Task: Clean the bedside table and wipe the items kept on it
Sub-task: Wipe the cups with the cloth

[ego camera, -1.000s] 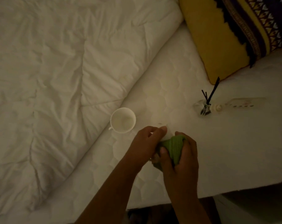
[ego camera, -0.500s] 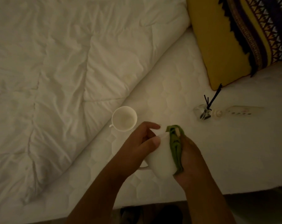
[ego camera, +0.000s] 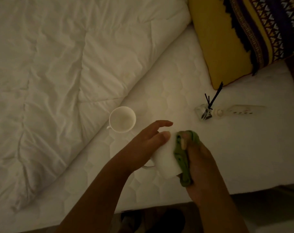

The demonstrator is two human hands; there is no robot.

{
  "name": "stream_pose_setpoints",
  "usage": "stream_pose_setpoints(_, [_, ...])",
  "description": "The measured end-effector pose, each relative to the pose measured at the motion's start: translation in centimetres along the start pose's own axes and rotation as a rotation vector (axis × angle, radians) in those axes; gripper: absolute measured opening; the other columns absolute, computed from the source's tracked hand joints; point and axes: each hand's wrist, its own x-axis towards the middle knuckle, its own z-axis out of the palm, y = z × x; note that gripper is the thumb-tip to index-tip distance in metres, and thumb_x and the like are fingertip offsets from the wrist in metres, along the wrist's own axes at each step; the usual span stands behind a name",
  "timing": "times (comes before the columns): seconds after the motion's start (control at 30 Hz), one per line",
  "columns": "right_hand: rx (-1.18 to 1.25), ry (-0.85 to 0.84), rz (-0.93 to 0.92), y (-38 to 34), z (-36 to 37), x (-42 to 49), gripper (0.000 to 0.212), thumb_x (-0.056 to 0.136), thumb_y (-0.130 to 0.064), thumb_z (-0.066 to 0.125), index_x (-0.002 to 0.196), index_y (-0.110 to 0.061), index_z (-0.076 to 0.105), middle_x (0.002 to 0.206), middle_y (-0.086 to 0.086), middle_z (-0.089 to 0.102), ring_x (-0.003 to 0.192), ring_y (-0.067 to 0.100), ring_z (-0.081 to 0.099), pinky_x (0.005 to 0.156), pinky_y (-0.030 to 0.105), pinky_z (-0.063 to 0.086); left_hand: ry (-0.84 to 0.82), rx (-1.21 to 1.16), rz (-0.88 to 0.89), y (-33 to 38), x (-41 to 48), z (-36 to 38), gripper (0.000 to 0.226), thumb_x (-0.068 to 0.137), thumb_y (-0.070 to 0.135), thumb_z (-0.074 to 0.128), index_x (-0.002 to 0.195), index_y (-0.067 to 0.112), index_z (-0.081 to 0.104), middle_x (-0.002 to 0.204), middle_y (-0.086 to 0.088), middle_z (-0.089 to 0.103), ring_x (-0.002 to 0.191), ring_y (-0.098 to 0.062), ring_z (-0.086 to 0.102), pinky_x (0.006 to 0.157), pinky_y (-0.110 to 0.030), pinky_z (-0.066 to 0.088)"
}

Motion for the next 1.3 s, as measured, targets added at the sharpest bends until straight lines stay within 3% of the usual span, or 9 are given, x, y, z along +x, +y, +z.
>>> stream_pose_setpoints(0.13, [-0.409,0.17,-0.52,0.8,0.9,-1.6,0.043,0.075,-0.071,0.052,0.091,-0.032,0.053,0.084,-0.006,0.061,0.075,0.003,0.061,0.063,0.011,0.05,0.187,0.03,-0.064,-0.7,-0.3,0.9,0.041,0.09,0.054,0.048,0.127,0.037,0.046,0.1,0.004,0.063,0.082,-0.004,0.065,0.065,-0.017,0.047])
stream_pose_setpoints(0.37, [-0.768,0.176,-0.899,4.3,1.5,-2.8,0.046,0.081,-0.055,0.058,0.112,-0.024,0.043,0.111,-0.017,0.039,0.101,-0.013,0.048,0.076,-0.001,0.042,0.346,-0.008,-0.141,-1.4,-0.9,0.7,0.063,0.077,0.065,0.052,0.125,0.025,0.05,0.097,-0.001,0.065,0.084,-0.012,0.066,0.067,-0.029,0.051])
stream_pose_setpoints(0.53, [-0.208,0.281,-0.515,1.7,1.1,-2.0,0.036,0.076,-0.06,0.06,0.089,-0.027,0.057,0.08,-0.014,0.063,0.071,0.0,0.061,0.059,0.012,0.05,0.258,0.031,-0.012,-0.5,-0.8,1.4,0.053,0.081,0.057,0.054,0.128,0.033,0.045,0.095,0.001,0.064,0.084,-0.01,0.065,0.073,-0.024,0.052])
stream_pose_setpoints(0.67, [0.261,-0.193,0.028,-0.2,-0.4,-1.7,0.028,0.079,-0.05,0.062,0.082,-0.026,0.077,0.088,0.001,0.074,0.078,0.017,0.071,0.065,0.032,0.06,0.143,-0.005,0.131,1.3,-2.1,0.0,0.064,0.068,0.059,0.056,0.128,0.038,0.045,0.091,0.001,0.061,0.083,-0.006,0.064,0.072,-0.018,0.054])
stream_pose_setpoints(0.77, [0.589,-0.383,0.353,0.2,-0.3,-1.9,0.043,0.054,-0.039,0.084,0.088,-0.014,0.08,0.105,0.016,0.072,0.099,0.03,0.068,0.09,0.045,0.055,0.006,-0.04,0.254,2.3,-3.3,-0.5,0.067,0.07,0.054,0.057,0.133,0.036,0.041,0.095,-0.003,0.061,0.083,-0.015,0.065,0.068,-0.025,0.055])
stream_pose_setpoints(0.83, [0.714,-0.377,0.394,0.7,-0.2,-1.9,0.073,0.017,-0.021,0.099,0.086,-0.006,0.078,0.103,0.019,0.07,0.101,0.031,0.065,0.096,0.047,0.05,-0.02,-0.076,0.303,2.5,-3.7,-0.3,0.071,0.071,0.054,0.058,0.135,0.033,0.039,0.095,-0.009,0.059,0.08,-0.018,0.064,0.066,-0.027,0.055])
stream_pose_setpoints(1.03, [0.832,-0.409,0.404,2.0,-0.3,-2.1,0.076,0.007,-0.016,0.098,0.079,-0.003,0.078,0.087,0.02,0.073,0.074,0.036,0.07,0.06,0.049,0.057,0.002,-0.096,0.276,2.2,-3.5,0.1,0.062,0.075,0.054,0.045,0.134,0.034,0.041,0.093,-0.014,0.058,0.086,-0.032,0.064,0.069,-0.035,0.057])
stream_pose_setpoints(1.17, [0.534,-0.377,0.244,0.9,-2.0,-2.1,0.009,0.064,-0.018,0.072,0.069,-0.015,0.079,0.073,0.007,0.075,0.063,0.019,0.073,0.055,0.033,0.06,-0.158,-0.013,0.185,2.3,-2.2,-0.7,0.064,0.075,0.054,0.049,0.137,0.042,0.036,0.09,-0.006,0.061,0.081,-0.014,0.065,0.069,-0.025,0.055])
stream_pose_setpoints(1.3, [0.283,-0.13,0.089,0.8,-1.3,-1.8,0.03,0.092,-0.04,0.054,0.089,-0.016,0.072,0.088,0.012,0.073,0.075,0.024,0.07,0.062,0.037,0.06,-0.142,0.151,0.1,2.0,-1.0,-0.9,0.062,0.072,0.063,0.049,0.133,0.053,0.036,0.095,-0.008,0.062,0.084,-0.015,0.065,0.072,-0.028,0.055])
